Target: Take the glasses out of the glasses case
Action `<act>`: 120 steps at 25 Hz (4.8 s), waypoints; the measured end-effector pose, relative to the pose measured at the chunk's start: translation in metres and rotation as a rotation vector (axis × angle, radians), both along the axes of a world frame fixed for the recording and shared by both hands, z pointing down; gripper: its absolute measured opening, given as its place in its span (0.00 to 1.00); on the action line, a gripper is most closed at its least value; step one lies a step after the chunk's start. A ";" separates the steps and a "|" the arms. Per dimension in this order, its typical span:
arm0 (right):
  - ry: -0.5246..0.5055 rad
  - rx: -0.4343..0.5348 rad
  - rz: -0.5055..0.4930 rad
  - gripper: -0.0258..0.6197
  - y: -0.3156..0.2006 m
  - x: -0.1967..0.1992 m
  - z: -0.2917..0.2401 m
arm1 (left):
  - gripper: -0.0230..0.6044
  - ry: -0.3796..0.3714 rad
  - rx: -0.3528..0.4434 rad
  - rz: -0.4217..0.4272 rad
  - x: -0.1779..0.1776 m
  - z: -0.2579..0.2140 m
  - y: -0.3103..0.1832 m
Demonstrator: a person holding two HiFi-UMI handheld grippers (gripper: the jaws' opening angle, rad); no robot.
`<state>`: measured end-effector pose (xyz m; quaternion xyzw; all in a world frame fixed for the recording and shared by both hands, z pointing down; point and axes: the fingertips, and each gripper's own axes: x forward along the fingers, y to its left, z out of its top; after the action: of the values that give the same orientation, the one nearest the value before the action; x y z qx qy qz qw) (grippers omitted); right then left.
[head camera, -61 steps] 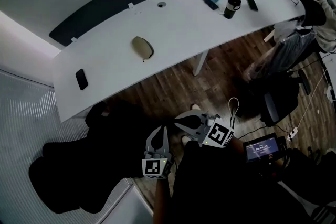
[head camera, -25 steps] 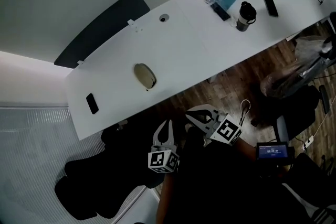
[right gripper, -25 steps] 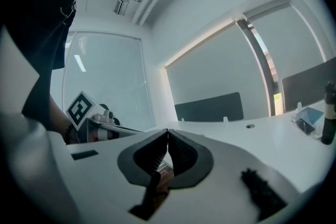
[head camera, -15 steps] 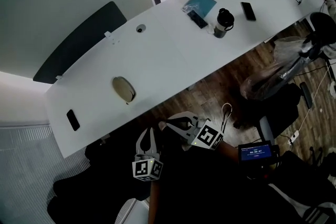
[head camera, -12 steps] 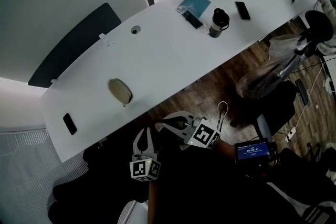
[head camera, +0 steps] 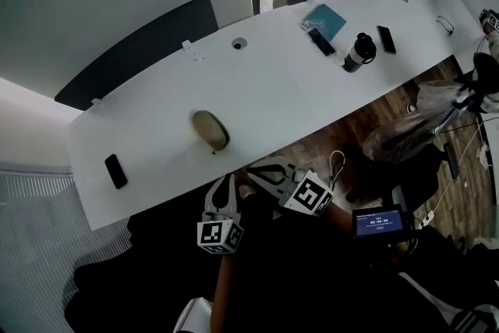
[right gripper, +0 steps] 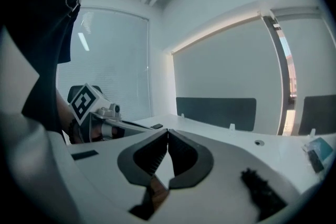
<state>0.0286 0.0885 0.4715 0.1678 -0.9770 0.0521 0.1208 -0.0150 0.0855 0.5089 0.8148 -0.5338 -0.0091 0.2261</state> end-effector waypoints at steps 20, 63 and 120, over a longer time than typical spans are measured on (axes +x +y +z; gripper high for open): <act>0.106 -0.040 -0.047 0.05 -0.022 -0.092 0.032 | 0.05 0.132 -0.196 -0.087 -0.112 0.064 -0.030; 0.609 0.003 -0.456 0.05 -0.139 -0.107 0.226 | 0.67 0.053 -0.923 -0.086 -0.094 0.210 -0.177; 0.492 -0.781 -0.087 0.35 -0.139 -0.133 0.238 | 0.36 0.129 -0.598 -0.099 -0.206 0.146 -0.134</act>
<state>-0.1046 -0.0503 0.7099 0.0762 -0.8326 0.3696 0.4054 -0.2212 -0.0487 0.6552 0.6829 -0.5364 0.0855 0.4884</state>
